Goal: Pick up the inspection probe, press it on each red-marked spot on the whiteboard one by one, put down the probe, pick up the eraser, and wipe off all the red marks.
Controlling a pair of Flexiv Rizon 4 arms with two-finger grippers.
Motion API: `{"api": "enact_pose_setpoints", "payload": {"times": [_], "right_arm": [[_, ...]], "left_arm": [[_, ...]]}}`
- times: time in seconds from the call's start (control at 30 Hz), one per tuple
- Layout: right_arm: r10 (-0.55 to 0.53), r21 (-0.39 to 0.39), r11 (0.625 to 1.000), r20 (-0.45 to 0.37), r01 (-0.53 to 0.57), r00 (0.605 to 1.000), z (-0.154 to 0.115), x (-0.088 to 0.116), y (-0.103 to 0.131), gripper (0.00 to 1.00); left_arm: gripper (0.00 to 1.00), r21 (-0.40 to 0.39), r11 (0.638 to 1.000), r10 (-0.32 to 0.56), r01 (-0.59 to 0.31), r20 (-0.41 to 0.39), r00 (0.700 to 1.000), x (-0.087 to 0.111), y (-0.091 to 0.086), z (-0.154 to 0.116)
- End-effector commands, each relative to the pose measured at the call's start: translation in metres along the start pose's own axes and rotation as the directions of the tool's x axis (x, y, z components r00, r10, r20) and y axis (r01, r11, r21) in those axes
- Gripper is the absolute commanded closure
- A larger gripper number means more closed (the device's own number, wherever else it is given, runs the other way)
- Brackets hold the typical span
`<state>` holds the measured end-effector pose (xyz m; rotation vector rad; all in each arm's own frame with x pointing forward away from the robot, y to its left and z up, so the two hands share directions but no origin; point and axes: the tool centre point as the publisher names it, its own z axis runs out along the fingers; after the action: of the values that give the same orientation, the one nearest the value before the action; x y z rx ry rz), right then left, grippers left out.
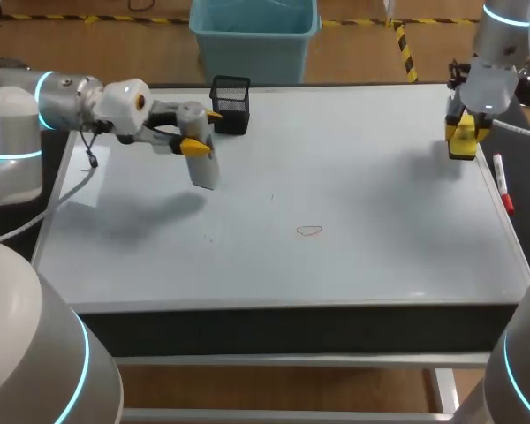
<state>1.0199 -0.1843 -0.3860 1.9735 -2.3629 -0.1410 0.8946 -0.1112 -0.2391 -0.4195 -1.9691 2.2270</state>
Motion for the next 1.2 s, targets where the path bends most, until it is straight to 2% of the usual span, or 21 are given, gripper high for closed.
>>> {"api": "enact_pose_setpoints", "payload": {"times": [0.03,0.3,0.63,0.9,1.2], "right_arm": [[-0.002,0.0,1.0,-0.002,0.002,1.0,-0.001,0.001,0.0,1.0],[-0.002,0.0,1.0,-0.002,0.002,1.0,-0.001,0.001,0.0,1.0],[-0.002,0.0,1.0,-0.002,0.002,1.0,-0.001,0.001,0.0,1.0],[-0.002,0.0,1.0,-0.002,0.002,1.0,-0.001,0.001,0.0,1.0],[-0.002,0.0,1.0,-0.002,0.002,1.0,-0.001,0.001,0.0,1.0]], "left_arm": [[1.0,0.007,1.0,-0.002,0.002,-0.024,1.0,0.006,0.002,0.03],[1.0,0.029,0.999,-0.034,0.039,-0.155,0.987,0.022,0.015,0.089],[1.0,0.054,0.997,-0.047,0.061,-0.231,0.972,0.022,0.027,0.144],[1.0,0.051,0.997,-0.049,0.066,-0.269,0.962,0.029,0.035,0.17],[1.0,0.057,0.996,-0.044,0.064,-0.296,0.954,0.028,0.041,0.184]]}}
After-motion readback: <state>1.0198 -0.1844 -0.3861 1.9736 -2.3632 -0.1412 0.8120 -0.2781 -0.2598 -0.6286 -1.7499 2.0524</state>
